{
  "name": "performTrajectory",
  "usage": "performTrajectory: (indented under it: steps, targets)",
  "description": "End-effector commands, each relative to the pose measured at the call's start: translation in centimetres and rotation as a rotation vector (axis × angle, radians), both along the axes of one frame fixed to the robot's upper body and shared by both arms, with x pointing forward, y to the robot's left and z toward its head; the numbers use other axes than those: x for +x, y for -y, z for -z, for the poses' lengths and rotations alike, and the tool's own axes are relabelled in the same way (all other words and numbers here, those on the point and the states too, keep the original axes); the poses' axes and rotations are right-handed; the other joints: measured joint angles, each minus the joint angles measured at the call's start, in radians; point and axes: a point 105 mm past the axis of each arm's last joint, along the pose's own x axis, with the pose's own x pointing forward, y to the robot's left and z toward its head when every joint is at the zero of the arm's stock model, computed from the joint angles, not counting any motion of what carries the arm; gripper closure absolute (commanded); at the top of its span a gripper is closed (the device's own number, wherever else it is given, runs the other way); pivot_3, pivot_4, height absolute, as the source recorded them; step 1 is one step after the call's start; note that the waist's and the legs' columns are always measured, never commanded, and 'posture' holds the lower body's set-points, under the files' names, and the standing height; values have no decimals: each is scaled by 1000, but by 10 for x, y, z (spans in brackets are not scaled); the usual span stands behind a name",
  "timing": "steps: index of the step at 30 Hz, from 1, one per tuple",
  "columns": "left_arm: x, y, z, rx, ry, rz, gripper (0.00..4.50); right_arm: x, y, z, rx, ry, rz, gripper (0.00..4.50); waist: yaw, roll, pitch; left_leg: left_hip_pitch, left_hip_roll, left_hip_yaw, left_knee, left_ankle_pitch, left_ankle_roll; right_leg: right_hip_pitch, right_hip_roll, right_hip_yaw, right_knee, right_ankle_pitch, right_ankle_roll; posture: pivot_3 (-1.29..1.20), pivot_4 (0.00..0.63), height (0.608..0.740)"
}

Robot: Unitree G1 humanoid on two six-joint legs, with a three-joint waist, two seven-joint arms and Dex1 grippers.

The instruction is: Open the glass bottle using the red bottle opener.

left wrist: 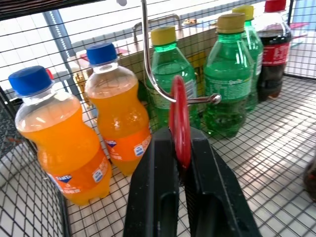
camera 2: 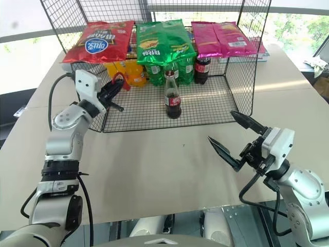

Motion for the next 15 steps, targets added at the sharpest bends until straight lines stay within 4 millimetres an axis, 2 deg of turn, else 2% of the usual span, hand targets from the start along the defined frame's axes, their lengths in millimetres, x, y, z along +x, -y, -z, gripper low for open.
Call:
performTrajectory:
  steps: [1,8,15]
  targets:
    - [-11,3,-21,-2,46,74,4371,-6,-4,-9,-4,44,-15,0,0,0,0,0,0,0,0,0,0,0,0,0,0,0,0,0,150,740]
    - [-21,5,-35,-37,-10,255,4371,-5,-5,-8,-8,31,-26,0,0,0,0,0,0,0,0,0,0,0,2,0,0,0,0,0,150,740]
    - [-29,10,-31,-134,-102,359,4371,-4,-7,-4,-13,-1,-29,0,-1,0,0,0,0,0,1,0,0,0,2,0,0,0,0,0,150,740]
